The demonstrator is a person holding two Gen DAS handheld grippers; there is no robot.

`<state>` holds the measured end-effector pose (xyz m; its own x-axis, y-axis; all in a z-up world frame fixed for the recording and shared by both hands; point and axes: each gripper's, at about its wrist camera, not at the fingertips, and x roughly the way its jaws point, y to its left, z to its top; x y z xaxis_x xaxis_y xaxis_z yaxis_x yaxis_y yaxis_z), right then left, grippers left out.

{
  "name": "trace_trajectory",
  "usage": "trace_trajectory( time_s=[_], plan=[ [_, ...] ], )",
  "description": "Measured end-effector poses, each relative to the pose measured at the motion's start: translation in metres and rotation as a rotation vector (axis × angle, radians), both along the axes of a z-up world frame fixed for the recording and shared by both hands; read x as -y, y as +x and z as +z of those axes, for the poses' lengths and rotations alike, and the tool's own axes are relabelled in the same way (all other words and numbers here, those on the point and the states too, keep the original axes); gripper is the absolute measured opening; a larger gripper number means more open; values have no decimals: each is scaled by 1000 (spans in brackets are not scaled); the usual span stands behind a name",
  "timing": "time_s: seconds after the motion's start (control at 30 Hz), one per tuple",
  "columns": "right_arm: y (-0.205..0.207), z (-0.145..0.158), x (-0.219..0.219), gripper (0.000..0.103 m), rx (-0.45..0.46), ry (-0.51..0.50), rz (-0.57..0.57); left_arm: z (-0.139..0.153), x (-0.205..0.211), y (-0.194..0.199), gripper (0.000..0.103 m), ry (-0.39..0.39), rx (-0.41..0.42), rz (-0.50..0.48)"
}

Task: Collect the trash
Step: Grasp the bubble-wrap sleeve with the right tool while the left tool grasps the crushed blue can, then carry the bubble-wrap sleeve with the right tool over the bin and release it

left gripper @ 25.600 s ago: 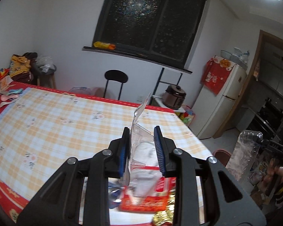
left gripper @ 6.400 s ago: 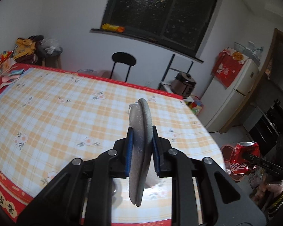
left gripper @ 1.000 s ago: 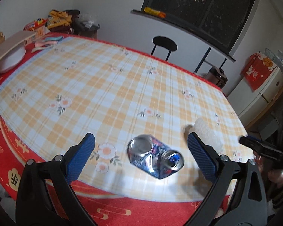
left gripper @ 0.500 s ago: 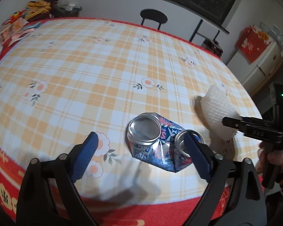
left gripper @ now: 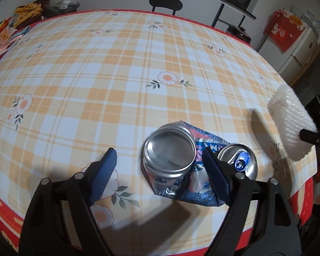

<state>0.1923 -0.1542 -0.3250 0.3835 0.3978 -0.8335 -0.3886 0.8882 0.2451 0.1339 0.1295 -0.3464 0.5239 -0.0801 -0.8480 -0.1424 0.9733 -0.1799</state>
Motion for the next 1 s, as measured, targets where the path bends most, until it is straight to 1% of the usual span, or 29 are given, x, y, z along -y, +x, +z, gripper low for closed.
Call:
trace_trajectory(
  time_s=[0.03,0.1,0.13,0.17,0.2,0.27,0.4,0.5,0.63,0.83,1.0],
  plan=[
    [-1,0,1,33,-1,0,-5,-1,2,1,75,18,0,-3],
    [-2,1,3,33,0,-2,-8,-2,5,2,69,47,7,-6],
    [-3,3,3,33,4,-4,-5,-2,5,3,66,49,12,-7],
    [-4,4,3,33,7,-4,-3,-1,6,3,57,44,16,-6],
    [-5,6,2,33,10,-4,1,-1,7,2,52,37,20,-5],
    [-6,9,1,33,17,-2,7,0,9,0,52,41,25,8],
    [-10,17,-1,33,38,4,26,8,8,-11,52,4,55,48],
    [-13,23,-1,33,52,10,34,19,6,-22,52,-5,77,77],
    [-15,30,3,33,67,24,36,40,7,-33,52,5,112,96],
    [-21,43,15,33,96,54,28,73,25,-40,52,8,174,86],
    [-28,55,46,33,123,82,-2,97,53,-37,52,18,221,46]
  ],
)
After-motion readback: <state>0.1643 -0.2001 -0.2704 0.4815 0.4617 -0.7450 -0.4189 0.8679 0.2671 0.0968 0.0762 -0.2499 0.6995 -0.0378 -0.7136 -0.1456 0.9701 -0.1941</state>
